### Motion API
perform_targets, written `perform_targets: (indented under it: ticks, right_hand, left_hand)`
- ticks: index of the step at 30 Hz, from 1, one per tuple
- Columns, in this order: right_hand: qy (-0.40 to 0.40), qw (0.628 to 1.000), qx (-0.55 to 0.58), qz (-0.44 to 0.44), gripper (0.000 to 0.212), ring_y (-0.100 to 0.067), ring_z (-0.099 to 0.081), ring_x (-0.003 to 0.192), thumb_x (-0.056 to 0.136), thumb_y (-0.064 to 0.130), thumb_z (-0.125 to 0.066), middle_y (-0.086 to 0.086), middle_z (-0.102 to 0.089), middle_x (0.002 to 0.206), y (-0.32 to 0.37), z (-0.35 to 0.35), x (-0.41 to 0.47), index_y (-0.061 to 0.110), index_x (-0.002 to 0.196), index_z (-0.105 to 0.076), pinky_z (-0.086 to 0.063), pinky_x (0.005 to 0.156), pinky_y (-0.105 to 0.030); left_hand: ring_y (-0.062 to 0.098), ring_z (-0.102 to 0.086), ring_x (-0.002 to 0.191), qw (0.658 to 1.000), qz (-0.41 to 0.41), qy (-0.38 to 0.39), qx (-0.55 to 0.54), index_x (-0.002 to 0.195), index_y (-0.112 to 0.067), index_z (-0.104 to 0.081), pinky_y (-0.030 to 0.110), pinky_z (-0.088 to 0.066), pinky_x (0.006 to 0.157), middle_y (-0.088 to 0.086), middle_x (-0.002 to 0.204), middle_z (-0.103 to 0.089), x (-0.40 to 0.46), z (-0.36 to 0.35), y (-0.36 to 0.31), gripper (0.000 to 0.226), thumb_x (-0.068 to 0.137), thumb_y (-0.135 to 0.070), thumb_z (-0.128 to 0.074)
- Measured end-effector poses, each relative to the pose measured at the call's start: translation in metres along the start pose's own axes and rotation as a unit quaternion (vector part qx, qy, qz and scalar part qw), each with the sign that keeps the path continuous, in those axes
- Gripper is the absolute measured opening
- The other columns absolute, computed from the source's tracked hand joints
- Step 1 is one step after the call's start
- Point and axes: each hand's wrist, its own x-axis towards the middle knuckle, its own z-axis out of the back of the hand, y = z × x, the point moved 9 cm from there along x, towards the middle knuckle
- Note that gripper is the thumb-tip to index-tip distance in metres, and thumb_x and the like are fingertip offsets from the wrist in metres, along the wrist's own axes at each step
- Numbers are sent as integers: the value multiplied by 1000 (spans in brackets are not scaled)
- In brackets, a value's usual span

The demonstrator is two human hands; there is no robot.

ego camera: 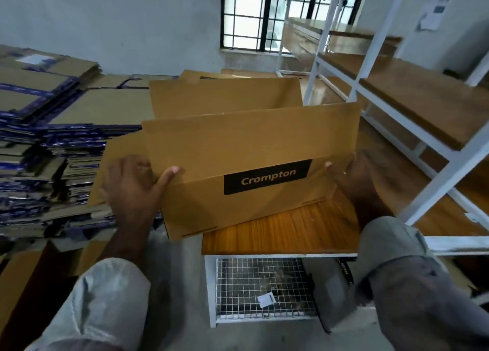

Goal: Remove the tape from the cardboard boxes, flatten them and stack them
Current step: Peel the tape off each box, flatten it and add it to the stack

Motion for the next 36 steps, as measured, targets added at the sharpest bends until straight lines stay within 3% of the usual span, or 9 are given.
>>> perform_targets:
  ticks: [3,7,10,12,16,22,27,32,36]
  right_hand:
    - [28,995,76,-50,57,-37,-57,126,100,38,-64,-21,-57,141,-35,-8,40,3,143,-49,-43,94,-37]
    - [101,969,159,-157,91,-26,-57,115,81,81,-60,-5,-56,142,-94,-31,84,21,148,-46,-46,83,-40]
    - [103,955,227,-158,102,-23,-55,119,71,79,-71,0,-52,148,-106,-35,108,26,152,-39,-43,91,-42]
    - [115,946,265,-145,101,-21,-54,121,71,71,-78,1,-52,150,-105,-36,119,29,153,-35,-44,101,-45]
    - [167,943,273,-97,137,-25,-49,138,42,77,-89,4,-47,156,-104,-37,141,45,157,-21,-40,114,-58]
    - [84,969,227,45,90,-14,-48,131,85,31,-83,3,-46,154,-66,-6,147,28,157,-27,-45,103,-40]
    - [39,988,134,64,86,-24,-58,125,78,56,-79,1,-57,143,-36,22,165,28,149,-41,-51,102,-53]
    - [49,992,62,96,81,-28,-55,127,82,41,-82,-5,-50,147,-16,22,171,30,146,-33,-52,99,-52]
    - [87,982,-87,143,79,-31,-43,138,84,51,-76,-6,-34,158,-2,0,176,36,151,-38,-47,100,-46]
  left_hand:
    - [30,-57,98,993,77,-77,-36,96,-20,-52,48,-47,86,7,102,-57,-35,7,9,50,84,-65,-71]
    - [24,-57,107,925,287,-17,-250,118,-16,-50,41,-51,87,4,114,-57,-64,-32,39,54,86,-52,-75]
    - [22,-52,126,882,264,51,-388,148,-29,-35,33,-49,86,-7,130,-54,-59,-49,25,64,94,-41,-69]
    - [24,-50,129,885,221,80,-401,151,-42,-29,46,-48,97,-7,139,-53,-54,-53,16,65,97,-39,-66]
    - [21,-53,124,898,191,83,-387,140,-58,-32,55,-45,101,-5,138,-52,-49,-57,-1,54,101,-32,-60]
    - [13,-51,120,926,143,80,-341,148,-53,-31,45,-47,93,-12,141,-49,-23,-47,-16,66,98,-29,-66]
    - [26,-44,134,953,149,78,-253,154,-47,-23,53,-47,97,6,158,-38,22,-31,-22,86,91,-21,-74]
    - [42,-50,127,995,79,61,-19,138,-40,-47,62,-52,93,17,146,-44,59,-35,-54,55,88,-47,-69]
    - [55,-28,141,981,123,143,46,156,-48,-22,69,-41,103,24,162,-18,68,-61,-53,72,95,-59,-59]
